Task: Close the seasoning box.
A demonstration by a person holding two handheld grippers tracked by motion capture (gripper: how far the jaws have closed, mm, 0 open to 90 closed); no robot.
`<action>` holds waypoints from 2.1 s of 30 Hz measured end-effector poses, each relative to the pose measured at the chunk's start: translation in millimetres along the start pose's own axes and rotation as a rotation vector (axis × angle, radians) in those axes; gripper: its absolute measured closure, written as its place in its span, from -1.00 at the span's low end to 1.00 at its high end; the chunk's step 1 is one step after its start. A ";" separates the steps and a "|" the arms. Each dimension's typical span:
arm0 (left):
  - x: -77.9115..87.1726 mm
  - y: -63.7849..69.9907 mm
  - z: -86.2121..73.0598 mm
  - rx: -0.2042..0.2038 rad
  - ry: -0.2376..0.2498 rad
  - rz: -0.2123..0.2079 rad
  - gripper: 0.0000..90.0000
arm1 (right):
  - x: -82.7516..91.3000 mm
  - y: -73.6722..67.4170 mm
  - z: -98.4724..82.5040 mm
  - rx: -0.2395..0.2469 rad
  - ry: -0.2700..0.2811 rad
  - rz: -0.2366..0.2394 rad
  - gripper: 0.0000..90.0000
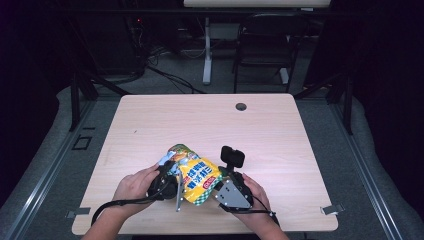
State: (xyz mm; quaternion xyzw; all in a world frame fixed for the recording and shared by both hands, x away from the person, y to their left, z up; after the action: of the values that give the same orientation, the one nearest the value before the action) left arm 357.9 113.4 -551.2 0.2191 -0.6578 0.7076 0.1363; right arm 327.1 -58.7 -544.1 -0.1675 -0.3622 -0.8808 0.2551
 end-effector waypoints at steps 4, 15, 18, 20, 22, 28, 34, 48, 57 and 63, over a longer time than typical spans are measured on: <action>-1.3 3.3 -0.5 0.011 0.003 -0.010 0.86 | 0.7 -1.0 -0.2 0.004 -0.010 0.004 0.41; -5.8 13.0 -0.5 0.071 -0.006 -0.068 0.83 | 5.0 -5.7 5.6 0.053 -0.011 0.000 0.55; -7.0 14.4 -0.3 0.090 -0.006 -0.089 0.83 | 6.1 -6.2 7.8 0.063 -0.007 -0.005 0.56; -7.4 15.3 -0.4 0.102 -0.006 -0.102 0.82 | 6.9 -6.2 9.3 0.069 -0.005 -0.006 0.56; -7.8 16.2 -0.2 0.113 0.001 -0.113 0.83 | 7.3 -6.2 10.7 0.069 -0.003 -0.006 0.56; -7.7 17.7 0.2 0.146 0.013 -0.133 0.83 | 8.6 -4.0 14.0 0.090 -0.009 -0.003 0.56; -8.1 21.0 0.1 0.188 0.026 -0.164 0.83 | 10.0 -1.1 17.8 0.129 -0.024 0.003 0.57; -10.1 28.7 0.6 0.260 0.052 -0.233 0.83 | 9.6 3.3 24.5 0.225 -0.058 0.034 0.57; -10.6 30.8 1.5 0.282 0.063 -0.252 0.81 | 9.8 3.8 25.6 0.232 -0.052 0.030 0.57; -11.5 34.2 2.7 0.293 0.071 -0.272 0.79 | 10.1 3.5 25.0 0.235 -0.053 0.030 0.57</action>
State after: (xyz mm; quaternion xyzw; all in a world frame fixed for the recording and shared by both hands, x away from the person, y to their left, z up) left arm 351.7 108.6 -586.5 0.2985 -0.5072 0.7779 0.2204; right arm 323.7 -46.0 -520.2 -0.1649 -0.4671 -0.8235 0.2767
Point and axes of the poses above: each handheld gripper's, and its own axes: x roughly backward along the jaws, z roughly out of its top, y roughly to its right, the point moved 9 cm from there along -x, roughly forward along the jaws, and after that the axes turned 14 degrees about -y, right-handed, at the moved point
